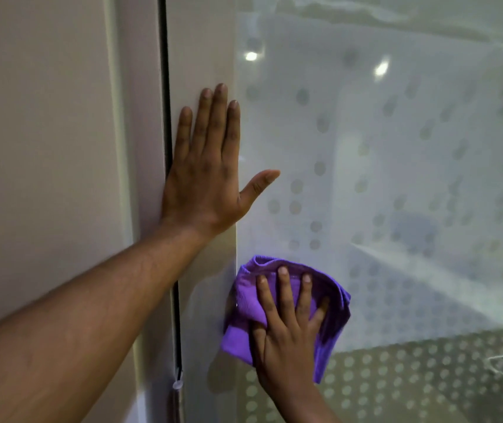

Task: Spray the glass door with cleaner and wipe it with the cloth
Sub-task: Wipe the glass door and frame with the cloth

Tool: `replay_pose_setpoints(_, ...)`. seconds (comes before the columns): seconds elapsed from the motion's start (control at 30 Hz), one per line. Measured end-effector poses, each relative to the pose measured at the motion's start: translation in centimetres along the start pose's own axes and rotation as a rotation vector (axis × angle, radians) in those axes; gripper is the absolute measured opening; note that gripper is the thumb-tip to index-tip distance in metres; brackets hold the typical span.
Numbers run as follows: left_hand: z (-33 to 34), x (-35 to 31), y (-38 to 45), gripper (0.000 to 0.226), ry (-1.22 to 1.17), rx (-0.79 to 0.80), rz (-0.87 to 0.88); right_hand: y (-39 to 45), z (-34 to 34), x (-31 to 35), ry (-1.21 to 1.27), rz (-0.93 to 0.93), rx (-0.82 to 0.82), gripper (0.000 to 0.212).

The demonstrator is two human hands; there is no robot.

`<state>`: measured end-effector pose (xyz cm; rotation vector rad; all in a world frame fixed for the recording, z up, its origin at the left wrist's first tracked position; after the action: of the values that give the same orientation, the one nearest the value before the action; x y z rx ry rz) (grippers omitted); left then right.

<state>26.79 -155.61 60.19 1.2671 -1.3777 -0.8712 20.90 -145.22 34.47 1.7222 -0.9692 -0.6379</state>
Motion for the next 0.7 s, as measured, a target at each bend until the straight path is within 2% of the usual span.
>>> replay_pose_setpoints(0.13, -0.1, 0.0, 0.0, 0.102, -0.015, -0.018, 0.000, 5.0, -1.9, 0.5, -0.024, -0.025, -0.036, 0.090)
replay_pose_setpoints(0.37, -0.2, 0.0, 0.1, 0.101, -0.055, -0.020, 0.018, 14.7, -6.0, 0.1, -0.033, -0.047, -0.072, 0.072)
replay_pose_setpoints(0.47, -0.3, 0.1, 0.0, 0.104, -0.040, -0.041, 0.016, 19.7, -7.7, 0.2, -0.081, -0.114, -0.075, 0.067)
replay_pose_setpoints(0.57, -0.1, 0.1, 0.1, 0.108, -0.044, -0.009, 0.005, 24.5, -9.3, 0.5, -0.132, -0.181, -0.093, 0.066)
replay_pose_setpoints(0.7, 0.1, 0.0, 0.1, 0.111, -0.011, 0.029, -0.007, 30.4, -11.4, 0.7, -0.110, -0.174, -0.133, 0.062)
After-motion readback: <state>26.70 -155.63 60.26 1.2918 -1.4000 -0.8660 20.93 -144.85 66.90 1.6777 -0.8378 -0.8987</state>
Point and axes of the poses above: each hand's wrist, its own y-axis towards the middle knuckle, its own z-axis out of the palm, x = y × z, the point moved 10 cm from there along y, towards the middle knuckle, and after that the axes turned 3 degrees about -z, right-handed, at the moved point
